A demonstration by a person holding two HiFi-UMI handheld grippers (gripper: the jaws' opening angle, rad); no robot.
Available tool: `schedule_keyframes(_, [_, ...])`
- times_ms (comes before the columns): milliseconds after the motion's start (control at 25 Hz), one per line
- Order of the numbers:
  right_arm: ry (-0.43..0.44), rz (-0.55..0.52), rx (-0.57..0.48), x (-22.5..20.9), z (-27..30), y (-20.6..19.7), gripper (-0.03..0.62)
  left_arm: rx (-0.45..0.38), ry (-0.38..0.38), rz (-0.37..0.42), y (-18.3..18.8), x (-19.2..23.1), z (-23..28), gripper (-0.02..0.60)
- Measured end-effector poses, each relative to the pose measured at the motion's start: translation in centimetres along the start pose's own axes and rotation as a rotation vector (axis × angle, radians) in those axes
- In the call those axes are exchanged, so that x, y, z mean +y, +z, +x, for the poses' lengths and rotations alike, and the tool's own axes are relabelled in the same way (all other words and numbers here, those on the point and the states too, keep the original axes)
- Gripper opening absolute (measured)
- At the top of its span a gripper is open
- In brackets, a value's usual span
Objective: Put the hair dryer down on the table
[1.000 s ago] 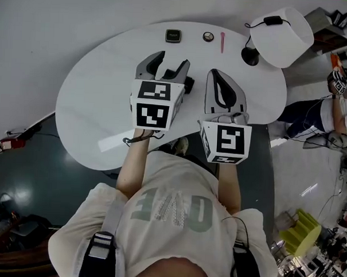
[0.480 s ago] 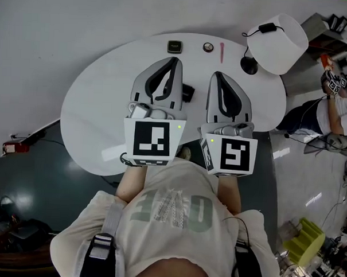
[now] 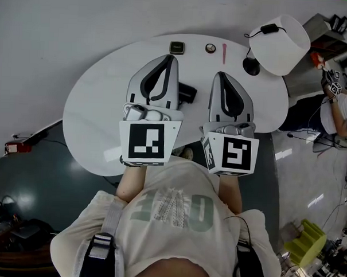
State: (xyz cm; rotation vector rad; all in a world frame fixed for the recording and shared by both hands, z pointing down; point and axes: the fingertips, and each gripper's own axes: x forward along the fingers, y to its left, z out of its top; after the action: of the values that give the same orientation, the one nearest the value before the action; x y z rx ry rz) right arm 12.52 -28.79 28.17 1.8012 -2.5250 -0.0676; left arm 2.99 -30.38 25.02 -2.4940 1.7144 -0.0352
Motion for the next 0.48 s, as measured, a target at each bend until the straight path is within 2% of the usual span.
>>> schedule_keyframes(160, [-0.022,-0.003,-0.001,-0.15,0.04,-0.12,0.005,-0.006,0.007,-0.004,0.08,0.47,-0.06,0.006])
schedule_keyframes(480, [0.011,0.026,0.034,0.45,0.15,-0.75,0.005,-0.009,0.002,0.022,-0.05,0.51,-0.20,0.006])
